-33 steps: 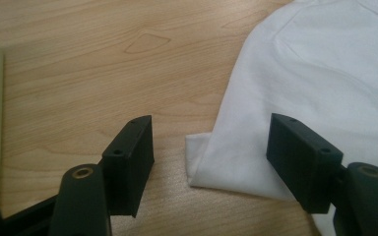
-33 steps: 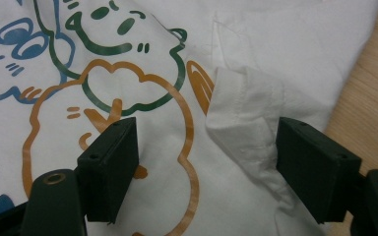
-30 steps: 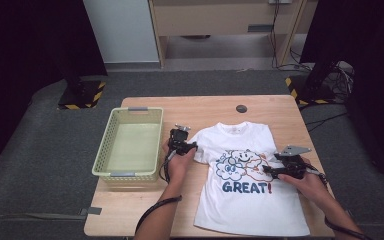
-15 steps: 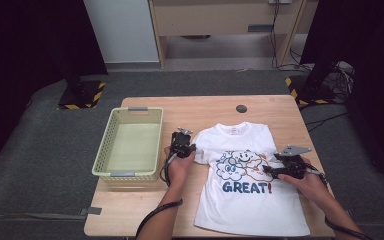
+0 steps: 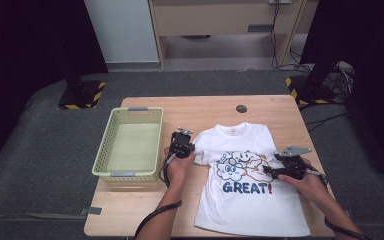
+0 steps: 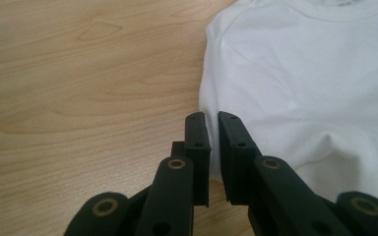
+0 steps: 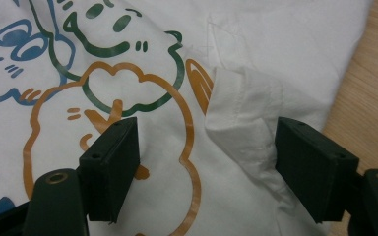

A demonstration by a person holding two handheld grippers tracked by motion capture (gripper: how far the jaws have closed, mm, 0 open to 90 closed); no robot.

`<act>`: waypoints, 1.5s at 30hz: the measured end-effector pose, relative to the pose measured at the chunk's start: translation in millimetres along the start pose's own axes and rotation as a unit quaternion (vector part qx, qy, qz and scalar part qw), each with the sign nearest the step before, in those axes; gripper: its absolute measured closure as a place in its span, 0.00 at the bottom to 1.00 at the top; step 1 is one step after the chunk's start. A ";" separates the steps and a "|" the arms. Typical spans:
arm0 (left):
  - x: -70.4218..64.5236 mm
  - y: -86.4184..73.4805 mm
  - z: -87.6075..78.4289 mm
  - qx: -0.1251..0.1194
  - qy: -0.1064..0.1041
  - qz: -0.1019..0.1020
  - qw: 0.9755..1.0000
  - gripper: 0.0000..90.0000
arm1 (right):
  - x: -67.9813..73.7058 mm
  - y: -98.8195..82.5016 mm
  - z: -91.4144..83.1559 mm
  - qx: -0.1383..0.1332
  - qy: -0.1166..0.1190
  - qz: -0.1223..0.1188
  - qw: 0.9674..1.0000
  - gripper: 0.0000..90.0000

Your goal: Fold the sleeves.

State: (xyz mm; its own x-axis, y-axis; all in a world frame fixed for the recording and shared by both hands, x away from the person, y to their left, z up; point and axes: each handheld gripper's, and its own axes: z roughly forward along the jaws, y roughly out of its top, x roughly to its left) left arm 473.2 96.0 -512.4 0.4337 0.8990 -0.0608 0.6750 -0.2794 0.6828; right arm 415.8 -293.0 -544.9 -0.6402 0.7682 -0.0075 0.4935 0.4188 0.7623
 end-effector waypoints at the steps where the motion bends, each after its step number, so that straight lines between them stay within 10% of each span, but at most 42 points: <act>1: -0.3 2.3 -2.0 -0.004 -0.002 -0.001 1.000 0.93 | 0.3 0.0 -0.1 0.000 0.000 0.000 1.000 0.29; 15: -13.5 44.3 -16.7 -0.013 -0.012 0.019 1.000 0.93 | 2.2 -0.4 -0.6 0.000 0.001 -0.001 1.000 0.29; 33: -74.8 62.3 45.8 0.057 -0.028 0.069 0.996 0.91 | 3.5 -1.1 -1.4 0.000 -0.002 0.001 1.000 0.29; 45: -69.0 56.8 30.9 0.023 -0.025 0.079 0.996 0.61 | 4.0 -2.0 -2.4 0.000 -0.002 0.002 1.000 0.29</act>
State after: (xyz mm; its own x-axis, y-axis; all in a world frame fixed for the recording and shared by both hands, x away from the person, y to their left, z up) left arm 500.1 7.7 -491.9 0.5655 0.8247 0.0077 0.6214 -0.4323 0.6534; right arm 410.9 -292.0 -544.9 -0.6352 0.7723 -0.0077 0.4966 0.4161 0.7618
